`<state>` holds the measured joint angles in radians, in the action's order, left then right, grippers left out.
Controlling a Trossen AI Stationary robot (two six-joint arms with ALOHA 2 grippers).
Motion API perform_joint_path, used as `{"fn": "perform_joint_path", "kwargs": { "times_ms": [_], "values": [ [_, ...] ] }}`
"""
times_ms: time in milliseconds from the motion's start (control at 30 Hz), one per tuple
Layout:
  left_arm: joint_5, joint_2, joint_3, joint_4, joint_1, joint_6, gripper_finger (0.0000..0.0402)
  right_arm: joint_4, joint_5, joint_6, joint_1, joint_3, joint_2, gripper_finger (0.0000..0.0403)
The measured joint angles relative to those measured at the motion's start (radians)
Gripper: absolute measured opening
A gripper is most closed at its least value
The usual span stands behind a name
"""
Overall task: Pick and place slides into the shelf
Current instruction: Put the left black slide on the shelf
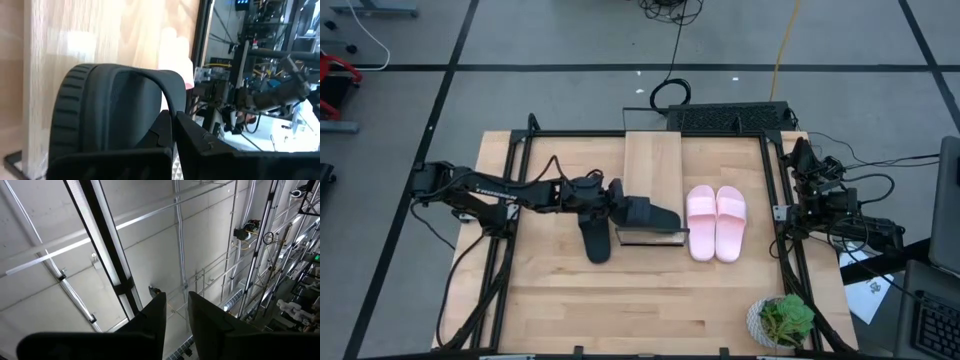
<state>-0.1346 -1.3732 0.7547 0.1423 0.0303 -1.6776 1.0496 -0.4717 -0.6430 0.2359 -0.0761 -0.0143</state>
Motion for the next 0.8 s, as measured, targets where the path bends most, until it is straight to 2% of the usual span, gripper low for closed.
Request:
{"fn": "perform_joint_path", "kwargs": {
  "times_ms": [567, 800],
  "values": [
    [0.008, 0.000, 0.000, 0.017, 0.004, 0.035, 0.0000, 0.000, -0.004, 0.034, 0.000, 0.000, 0.000, 0.0073],
    [0.037, 0.000, 0.000, -0.047, 0.007, 0.049, 0.0000, 0.000, -0.005, 0.034, 0.000, 0.000, 0.000, 0.0073]
  ]
}}
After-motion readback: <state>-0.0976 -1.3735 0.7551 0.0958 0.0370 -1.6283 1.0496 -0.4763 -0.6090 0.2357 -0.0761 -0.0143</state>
